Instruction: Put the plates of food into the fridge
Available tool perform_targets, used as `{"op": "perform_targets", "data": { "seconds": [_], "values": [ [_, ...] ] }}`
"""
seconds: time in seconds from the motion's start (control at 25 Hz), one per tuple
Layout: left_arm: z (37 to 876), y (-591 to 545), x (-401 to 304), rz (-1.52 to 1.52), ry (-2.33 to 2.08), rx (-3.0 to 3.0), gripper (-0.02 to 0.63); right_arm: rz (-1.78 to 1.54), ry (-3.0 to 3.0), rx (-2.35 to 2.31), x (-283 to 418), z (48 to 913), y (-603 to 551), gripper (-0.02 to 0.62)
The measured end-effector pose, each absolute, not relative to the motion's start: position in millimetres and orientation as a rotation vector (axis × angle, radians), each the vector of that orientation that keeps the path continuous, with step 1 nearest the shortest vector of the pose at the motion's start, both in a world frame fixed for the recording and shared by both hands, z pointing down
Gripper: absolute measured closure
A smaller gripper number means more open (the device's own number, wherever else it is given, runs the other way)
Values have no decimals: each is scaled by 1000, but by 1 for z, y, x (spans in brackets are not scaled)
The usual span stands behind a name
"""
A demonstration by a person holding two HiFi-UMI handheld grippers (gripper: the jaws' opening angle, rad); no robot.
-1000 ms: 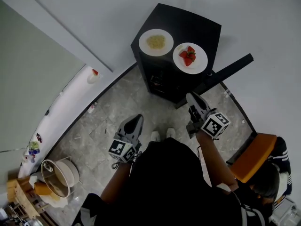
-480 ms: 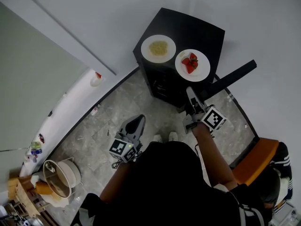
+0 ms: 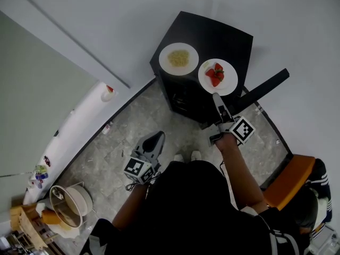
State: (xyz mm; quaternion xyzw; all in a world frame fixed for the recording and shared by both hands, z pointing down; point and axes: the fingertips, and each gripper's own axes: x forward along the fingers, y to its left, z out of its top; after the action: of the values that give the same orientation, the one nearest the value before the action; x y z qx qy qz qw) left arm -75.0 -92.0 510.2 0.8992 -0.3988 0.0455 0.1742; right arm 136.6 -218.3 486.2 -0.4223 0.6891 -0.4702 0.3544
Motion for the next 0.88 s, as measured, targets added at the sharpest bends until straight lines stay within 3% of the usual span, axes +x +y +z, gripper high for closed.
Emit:
{"op": "perform_targets", "data": {
  "seconds": [0.88],
  "values": [
    [505, -74, -79, 87, -1156, 2519, 577, -1333, 1577, -1003, 137, 484, -194, 546]
  ]
}}
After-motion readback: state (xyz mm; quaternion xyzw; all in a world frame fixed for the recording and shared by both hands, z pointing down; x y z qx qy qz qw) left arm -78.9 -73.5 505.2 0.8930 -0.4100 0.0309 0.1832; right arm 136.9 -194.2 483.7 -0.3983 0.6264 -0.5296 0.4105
